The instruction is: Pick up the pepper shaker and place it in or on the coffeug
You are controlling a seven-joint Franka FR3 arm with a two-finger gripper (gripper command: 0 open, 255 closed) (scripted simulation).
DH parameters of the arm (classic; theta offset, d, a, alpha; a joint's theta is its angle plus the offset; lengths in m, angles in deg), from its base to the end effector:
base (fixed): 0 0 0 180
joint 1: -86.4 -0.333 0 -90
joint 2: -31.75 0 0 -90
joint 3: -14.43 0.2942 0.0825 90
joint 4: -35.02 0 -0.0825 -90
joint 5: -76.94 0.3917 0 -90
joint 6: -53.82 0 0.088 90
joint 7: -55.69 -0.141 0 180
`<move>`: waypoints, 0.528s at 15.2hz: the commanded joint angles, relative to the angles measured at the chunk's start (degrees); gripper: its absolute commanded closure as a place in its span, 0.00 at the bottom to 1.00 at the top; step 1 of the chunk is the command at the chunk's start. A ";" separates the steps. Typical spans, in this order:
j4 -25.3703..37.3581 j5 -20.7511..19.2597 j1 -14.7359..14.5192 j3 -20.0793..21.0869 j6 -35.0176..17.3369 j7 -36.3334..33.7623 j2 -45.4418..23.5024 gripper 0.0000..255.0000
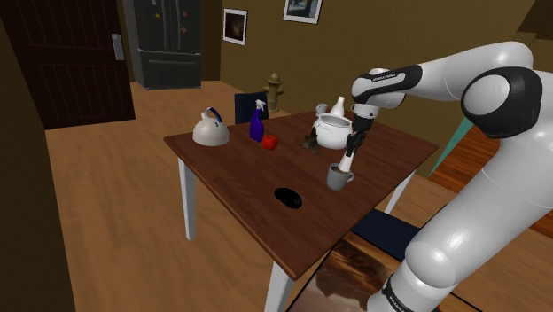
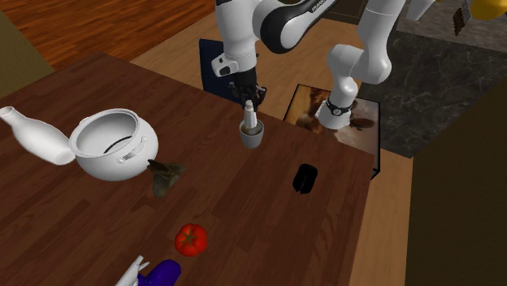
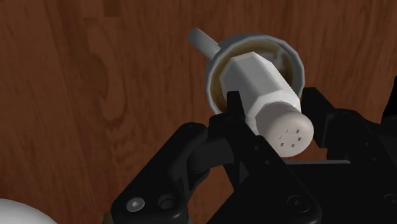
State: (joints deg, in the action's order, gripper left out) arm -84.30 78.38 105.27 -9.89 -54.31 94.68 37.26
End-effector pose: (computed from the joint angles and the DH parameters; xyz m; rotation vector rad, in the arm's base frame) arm 0.3796 -0.3550 0.3978 -3.0204 0.1187 0.0605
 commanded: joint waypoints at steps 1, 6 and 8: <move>0.00 0.00 0.00 0.00 0.00 0.00 0.00 0.00; 0.00 0.00 0.00 0.00 0.00 0.00 0.00 0.00; 3.51 -0.18 0.03 0.00 3.84 -0.13 0.37 0.00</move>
State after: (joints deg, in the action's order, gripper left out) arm -82.18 78.33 105.33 -9.95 -52.21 94.74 37.31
